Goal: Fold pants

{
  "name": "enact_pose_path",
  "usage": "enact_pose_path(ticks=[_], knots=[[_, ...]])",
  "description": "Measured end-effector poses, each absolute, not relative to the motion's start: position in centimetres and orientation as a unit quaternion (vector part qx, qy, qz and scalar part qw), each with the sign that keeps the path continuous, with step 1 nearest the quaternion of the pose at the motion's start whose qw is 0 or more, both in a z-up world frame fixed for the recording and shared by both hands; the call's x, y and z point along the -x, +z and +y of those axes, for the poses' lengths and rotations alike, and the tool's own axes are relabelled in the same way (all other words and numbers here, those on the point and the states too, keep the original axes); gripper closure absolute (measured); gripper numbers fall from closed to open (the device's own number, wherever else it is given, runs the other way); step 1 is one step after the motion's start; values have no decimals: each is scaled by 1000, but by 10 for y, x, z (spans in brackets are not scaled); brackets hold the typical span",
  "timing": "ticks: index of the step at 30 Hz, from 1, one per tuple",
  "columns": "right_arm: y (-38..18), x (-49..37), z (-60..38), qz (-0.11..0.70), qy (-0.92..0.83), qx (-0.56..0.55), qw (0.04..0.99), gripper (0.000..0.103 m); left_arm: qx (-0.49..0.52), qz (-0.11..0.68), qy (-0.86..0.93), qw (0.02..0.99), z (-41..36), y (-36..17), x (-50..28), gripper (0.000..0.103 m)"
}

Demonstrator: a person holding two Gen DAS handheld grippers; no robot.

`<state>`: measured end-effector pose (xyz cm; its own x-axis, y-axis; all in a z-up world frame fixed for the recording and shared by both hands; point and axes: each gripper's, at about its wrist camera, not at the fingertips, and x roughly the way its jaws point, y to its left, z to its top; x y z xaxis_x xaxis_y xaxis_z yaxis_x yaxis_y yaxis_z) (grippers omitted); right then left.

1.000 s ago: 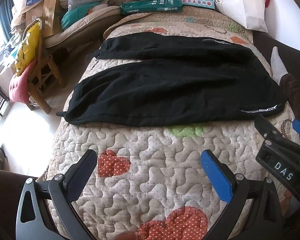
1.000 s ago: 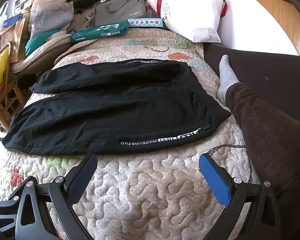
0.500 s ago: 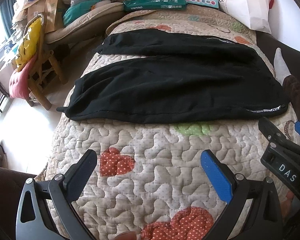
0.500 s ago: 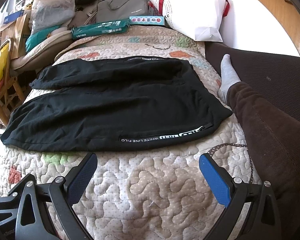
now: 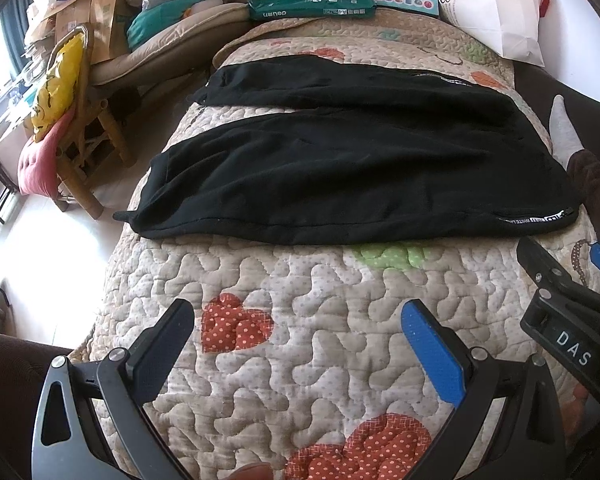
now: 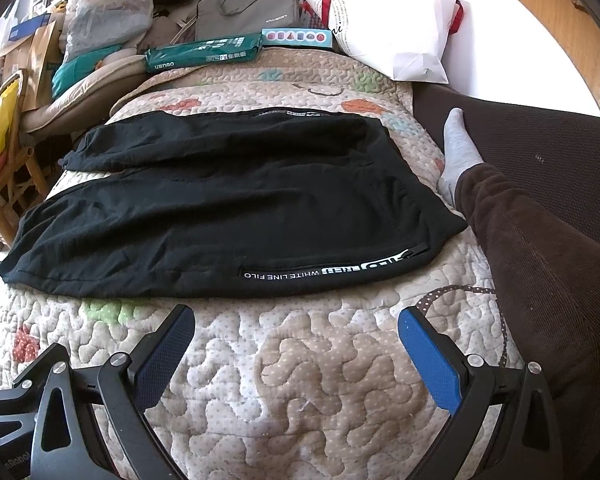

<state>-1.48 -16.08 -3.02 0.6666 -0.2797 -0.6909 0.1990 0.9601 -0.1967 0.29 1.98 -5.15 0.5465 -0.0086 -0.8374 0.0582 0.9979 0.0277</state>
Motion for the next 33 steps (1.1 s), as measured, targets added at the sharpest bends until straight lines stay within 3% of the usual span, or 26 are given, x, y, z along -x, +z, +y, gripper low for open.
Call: enact_pose_path(ticks=[33], knots=[[-35,15,-159,392,-128,48,910,0,-17,510,-10,860,34,-81,-10,0]])
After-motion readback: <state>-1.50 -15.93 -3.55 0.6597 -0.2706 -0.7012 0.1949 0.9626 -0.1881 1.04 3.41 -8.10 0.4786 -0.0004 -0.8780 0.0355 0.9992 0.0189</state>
